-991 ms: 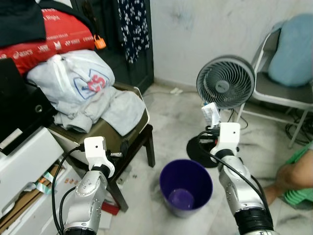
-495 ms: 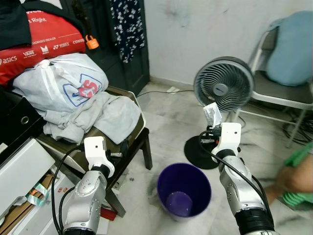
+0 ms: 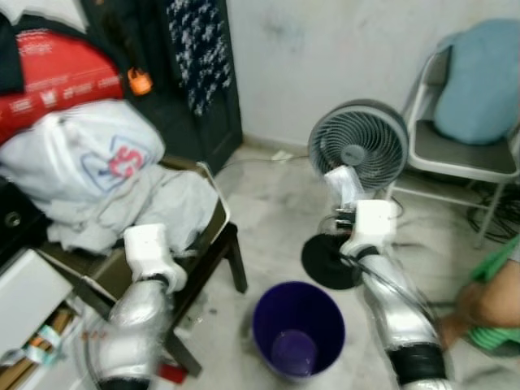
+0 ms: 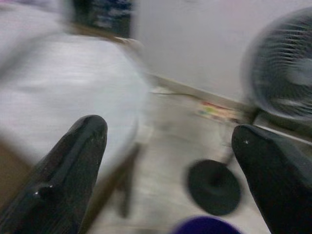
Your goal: Clean up the room
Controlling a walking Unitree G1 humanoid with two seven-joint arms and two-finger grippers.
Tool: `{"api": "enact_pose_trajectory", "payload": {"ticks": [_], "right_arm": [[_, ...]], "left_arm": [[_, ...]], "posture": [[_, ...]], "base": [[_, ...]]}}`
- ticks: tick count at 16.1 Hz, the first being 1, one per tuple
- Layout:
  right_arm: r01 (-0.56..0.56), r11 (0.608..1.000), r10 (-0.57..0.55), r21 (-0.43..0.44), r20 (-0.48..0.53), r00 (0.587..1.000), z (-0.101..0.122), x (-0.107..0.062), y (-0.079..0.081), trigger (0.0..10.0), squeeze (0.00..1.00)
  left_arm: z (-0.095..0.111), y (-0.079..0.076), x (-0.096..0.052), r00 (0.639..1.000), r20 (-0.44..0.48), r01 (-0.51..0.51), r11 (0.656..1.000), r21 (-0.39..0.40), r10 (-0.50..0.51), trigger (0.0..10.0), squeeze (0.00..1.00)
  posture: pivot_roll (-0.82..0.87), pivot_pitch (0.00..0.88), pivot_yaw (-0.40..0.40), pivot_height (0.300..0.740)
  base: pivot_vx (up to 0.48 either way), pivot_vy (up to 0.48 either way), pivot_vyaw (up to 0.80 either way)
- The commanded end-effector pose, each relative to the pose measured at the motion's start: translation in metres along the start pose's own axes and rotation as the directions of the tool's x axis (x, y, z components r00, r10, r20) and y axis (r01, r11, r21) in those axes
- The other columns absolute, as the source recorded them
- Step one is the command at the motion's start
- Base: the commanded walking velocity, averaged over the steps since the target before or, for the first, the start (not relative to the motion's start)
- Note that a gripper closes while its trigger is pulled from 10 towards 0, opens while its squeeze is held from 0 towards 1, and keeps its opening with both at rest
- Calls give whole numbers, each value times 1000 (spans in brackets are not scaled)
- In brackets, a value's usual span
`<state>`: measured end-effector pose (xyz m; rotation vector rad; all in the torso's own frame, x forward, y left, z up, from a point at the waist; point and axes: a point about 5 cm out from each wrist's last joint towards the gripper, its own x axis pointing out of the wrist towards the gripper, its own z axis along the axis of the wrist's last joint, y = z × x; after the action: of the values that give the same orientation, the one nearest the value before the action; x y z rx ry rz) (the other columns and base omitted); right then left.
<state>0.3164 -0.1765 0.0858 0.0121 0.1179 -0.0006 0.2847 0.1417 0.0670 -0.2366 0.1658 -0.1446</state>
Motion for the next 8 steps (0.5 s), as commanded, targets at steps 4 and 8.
{"api": "enact_pose_trajectory", "payload": {"ticks": [4, 8], "right_arm": [[-32, 999, 32, 13, 26, 999, 6, 3, 14, 10000, 0], [-47, 999, 47, 26, -5, 999, 0, 6, 20, 10000, 0]], "left_arm": [[4, 16, -2, 999, 0, -54, 998, 15, 54, 10000, 0], [3, 21, -3, 996, -7, -87, 995, 38, 88, 10000, 0]], "posture": [[-113, 0, 72, 740], [-90, 0, 66, 740]], "base": [[147, 0, 0], [0, 0, 0]]}}
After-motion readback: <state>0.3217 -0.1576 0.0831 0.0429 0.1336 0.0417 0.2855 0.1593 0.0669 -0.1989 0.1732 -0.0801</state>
